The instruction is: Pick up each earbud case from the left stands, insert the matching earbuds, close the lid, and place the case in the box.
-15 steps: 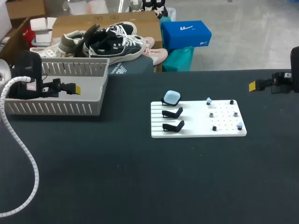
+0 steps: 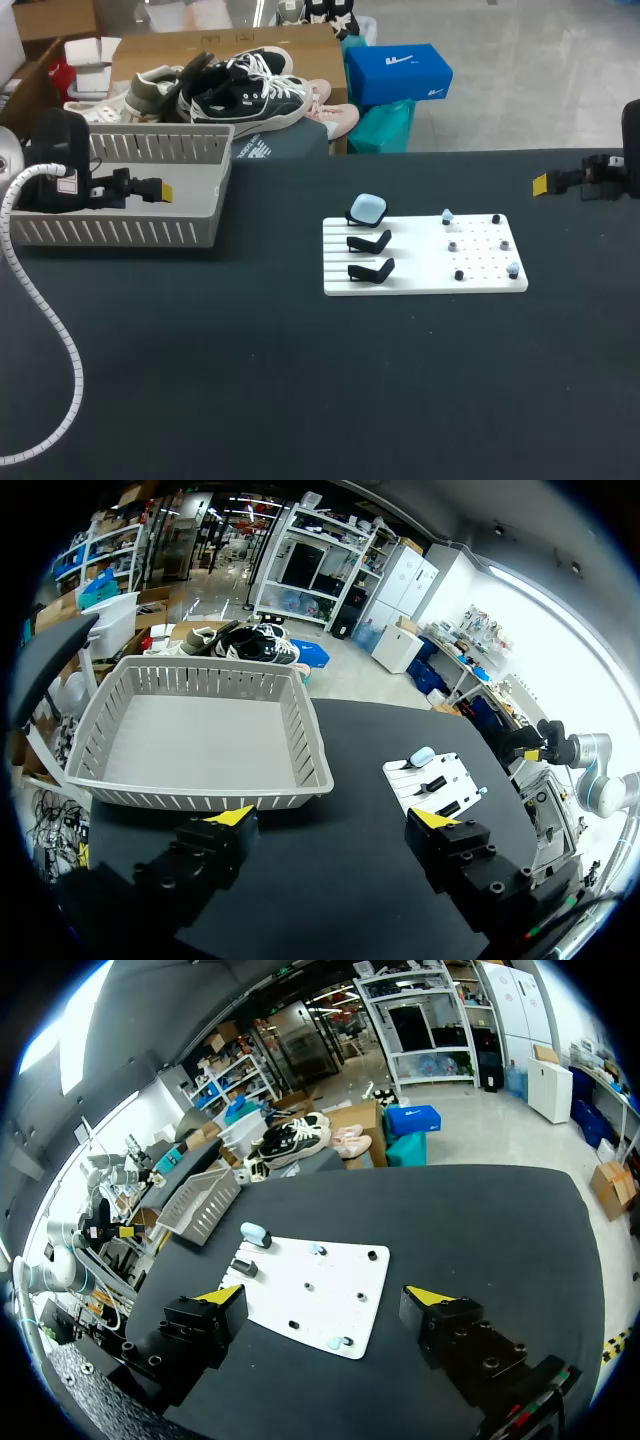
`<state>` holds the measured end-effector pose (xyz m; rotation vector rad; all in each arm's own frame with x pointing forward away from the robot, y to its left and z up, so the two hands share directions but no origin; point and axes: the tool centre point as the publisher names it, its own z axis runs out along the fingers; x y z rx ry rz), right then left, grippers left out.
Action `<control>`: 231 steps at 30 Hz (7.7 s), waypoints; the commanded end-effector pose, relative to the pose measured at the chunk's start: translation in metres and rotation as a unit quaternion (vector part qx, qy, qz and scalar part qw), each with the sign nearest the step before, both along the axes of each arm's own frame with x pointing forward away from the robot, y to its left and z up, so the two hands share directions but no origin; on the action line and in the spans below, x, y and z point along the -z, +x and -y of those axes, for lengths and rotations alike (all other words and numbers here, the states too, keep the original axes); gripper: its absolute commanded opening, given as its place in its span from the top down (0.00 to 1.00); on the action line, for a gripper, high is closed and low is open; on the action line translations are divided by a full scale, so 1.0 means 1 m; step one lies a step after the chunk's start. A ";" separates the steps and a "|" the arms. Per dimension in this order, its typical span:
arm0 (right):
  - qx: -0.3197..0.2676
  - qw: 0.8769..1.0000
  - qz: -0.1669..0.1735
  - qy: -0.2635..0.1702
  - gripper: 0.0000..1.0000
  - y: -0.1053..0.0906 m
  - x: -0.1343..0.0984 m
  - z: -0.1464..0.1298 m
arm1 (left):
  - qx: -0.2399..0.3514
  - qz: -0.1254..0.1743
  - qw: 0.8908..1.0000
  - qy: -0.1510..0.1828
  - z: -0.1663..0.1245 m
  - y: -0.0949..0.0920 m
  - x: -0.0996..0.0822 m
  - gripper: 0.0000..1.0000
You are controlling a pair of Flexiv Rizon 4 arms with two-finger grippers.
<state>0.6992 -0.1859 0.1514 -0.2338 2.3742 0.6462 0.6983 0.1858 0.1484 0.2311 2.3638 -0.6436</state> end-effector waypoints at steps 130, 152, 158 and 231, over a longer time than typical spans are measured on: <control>-0.001 1.000 0.001 0.001 0.00 0.002 0.001 0.000 | 0.521 0.217 0.826 0.011 0.265 0.115 0.126 0.51; -0.001 1.000 0.001 0.001 0.00 0.002 0.001 0.000 | 0.522 0.212 0.826 0.003 0.278 0.117 0.130 0.36; -0.001 1.000 0.001 0.001 0.00 0.002 0.001 0.000 | 0.520 0.211 0.828 0.001 0.281 0.120 0.132 0.43; -0.001 1.000 0.001 0.001 0.00 0.002 0.001 0.000 | 0.441 0.375 0.802 -0.147 0.233 -0.025 0.018 1.00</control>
